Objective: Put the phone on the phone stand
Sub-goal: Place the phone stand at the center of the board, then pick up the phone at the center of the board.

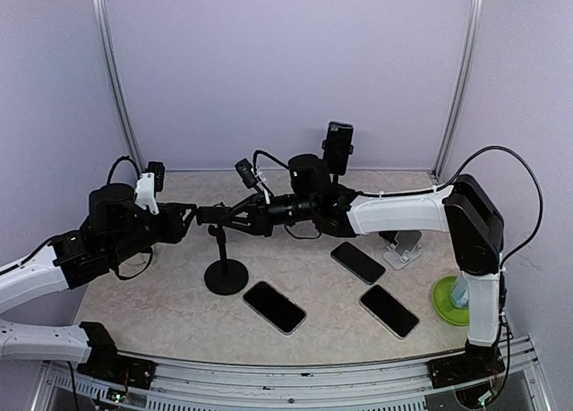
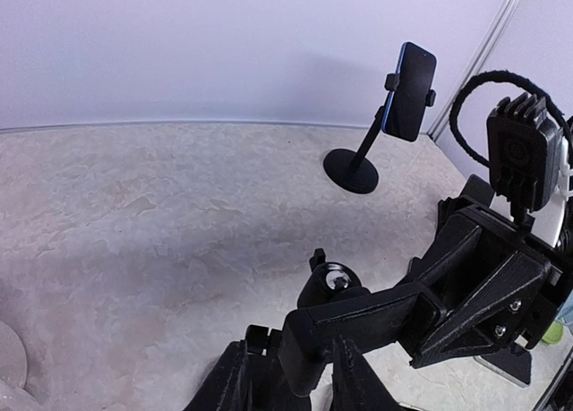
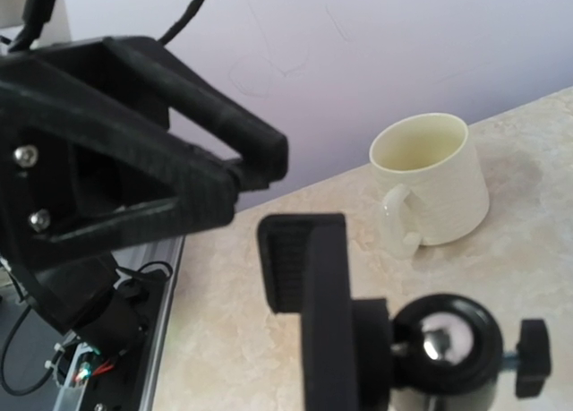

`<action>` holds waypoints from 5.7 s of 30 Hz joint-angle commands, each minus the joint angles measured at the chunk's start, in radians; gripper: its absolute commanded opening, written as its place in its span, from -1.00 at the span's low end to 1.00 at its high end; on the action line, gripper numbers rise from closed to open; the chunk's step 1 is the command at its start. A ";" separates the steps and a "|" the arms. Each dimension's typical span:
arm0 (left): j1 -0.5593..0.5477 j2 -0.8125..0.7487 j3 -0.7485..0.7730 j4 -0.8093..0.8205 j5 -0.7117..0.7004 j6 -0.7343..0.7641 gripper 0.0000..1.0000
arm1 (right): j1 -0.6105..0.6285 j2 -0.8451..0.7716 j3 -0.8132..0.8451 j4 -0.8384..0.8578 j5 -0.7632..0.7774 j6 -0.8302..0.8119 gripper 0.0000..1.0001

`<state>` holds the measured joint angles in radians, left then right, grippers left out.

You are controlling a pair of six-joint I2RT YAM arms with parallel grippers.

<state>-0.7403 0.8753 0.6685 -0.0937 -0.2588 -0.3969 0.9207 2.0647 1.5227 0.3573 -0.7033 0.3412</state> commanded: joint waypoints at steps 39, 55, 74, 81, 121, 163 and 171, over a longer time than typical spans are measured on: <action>-0.022 -0.326 0.059 -0.222 -0.209 -0.046 0.97 | 0.070 0.064 -0.108 0.103 0.040 0.317 -1.00; -0.024 -0.381 -0.043 -0.181 -0.162 -0.068 0.98 | 0.108 0.124 -0.172 0.290 0.070 0.418 -1.00; -0.024 -0.372 -0.056 -0.158 -0.177 -0.026 0.98 | -0.087 0.057 0.241 -0.097 -0.054 0.001 -1.00; -0.024 -0.371 -0.076 -0.153 -0.168 -0.022 0.98 | -0.170 0.104 0.351 -0.128 -0.128 -0.071 -1.00; -0.047 -0.341 -0.137 -0.032 -0.118 -0.027 0.97 | -0.239 -0.610 -0.375 -0.316 0.411 -0.301 1.00; -0.071 -0.194 -0.121 0.051 -0.054 -0.015 0.97 | -0.342 -0.465 -0.494 -0.797 0.623 -0.323 1.00; -0.074 -0.181 -0.129 0.078 -0.030 -0.025 0.98 | -0.342 -0.370 -0.417 -0.825 0.636 -0.352 1.00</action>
<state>-0.8062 0.6968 0.5419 -0.0628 -0.3145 -0.4179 0.5819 1.6596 1.0439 -0.4362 -0.0914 0.0128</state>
